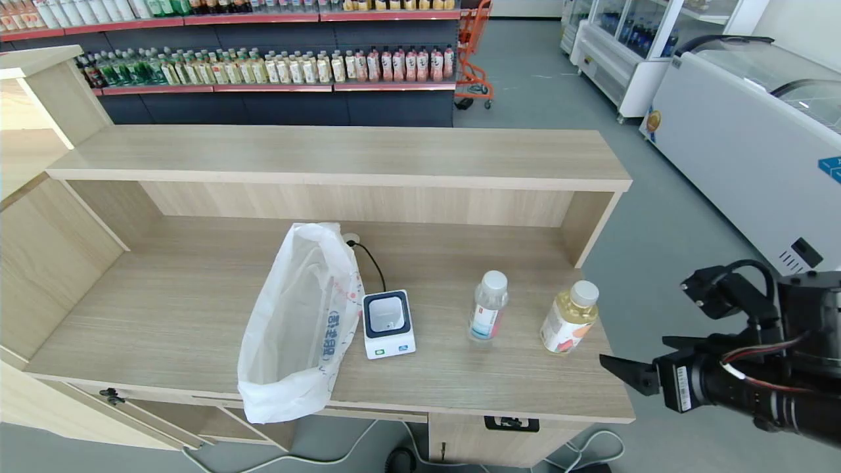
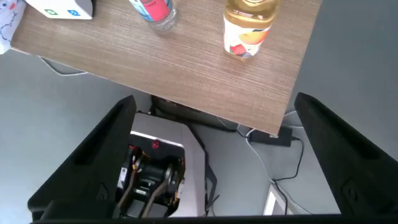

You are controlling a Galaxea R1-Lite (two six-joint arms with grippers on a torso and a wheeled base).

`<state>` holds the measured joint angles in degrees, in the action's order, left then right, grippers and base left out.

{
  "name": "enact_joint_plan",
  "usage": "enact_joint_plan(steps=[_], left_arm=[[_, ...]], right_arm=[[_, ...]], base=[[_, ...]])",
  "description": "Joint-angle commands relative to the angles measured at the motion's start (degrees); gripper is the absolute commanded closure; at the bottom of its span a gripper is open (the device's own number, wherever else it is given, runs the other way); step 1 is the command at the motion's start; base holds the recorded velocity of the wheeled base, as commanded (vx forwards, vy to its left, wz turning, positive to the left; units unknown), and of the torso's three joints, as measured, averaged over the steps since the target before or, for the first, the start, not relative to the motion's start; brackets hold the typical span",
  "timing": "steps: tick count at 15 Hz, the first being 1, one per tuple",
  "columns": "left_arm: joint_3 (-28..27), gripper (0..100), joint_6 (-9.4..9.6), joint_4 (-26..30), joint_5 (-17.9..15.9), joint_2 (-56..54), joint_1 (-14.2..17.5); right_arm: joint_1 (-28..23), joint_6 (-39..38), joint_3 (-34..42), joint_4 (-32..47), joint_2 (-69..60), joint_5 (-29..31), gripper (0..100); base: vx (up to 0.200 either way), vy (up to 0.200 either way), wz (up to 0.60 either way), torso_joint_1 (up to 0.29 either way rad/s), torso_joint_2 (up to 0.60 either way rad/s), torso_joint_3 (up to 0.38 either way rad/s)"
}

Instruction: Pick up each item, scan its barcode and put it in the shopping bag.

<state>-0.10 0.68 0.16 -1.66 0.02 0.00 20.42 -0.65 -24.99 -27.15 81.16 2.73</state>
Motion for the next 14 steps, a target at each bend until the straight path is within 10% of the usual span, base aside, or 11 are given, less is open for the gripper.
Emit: enact_joint_plan(steps=[1, 9, 14], left_arm=[[0.01, 100, 0.02, 0.02, -0.01, -0.02, 0.0], [0.01, 100, 0.02, 0.02, -0.01, -0.02, 0.0], [0.01, 100, 0.02, 0.02, -0.01, -0.02, 0.0]], right_arm=[[7.71, -4.89, -1.2, -10.47, 15.25, 4.48, 0], [11.84, -2.17, -4.72, -38.07, 36.52, 9.75, 0], [11.66, 1.09, -10.78, -42.46, 43.2, 11.51, 0]], base=[[0.0, 0.0, 0.0, 0.0, 0.0, 0.0], [0.0, 0.0, 0.0, 0.0, 0.0, 0.0], [0.0, 0.0, 0.0, 0.0, 0.0, 0.0]])
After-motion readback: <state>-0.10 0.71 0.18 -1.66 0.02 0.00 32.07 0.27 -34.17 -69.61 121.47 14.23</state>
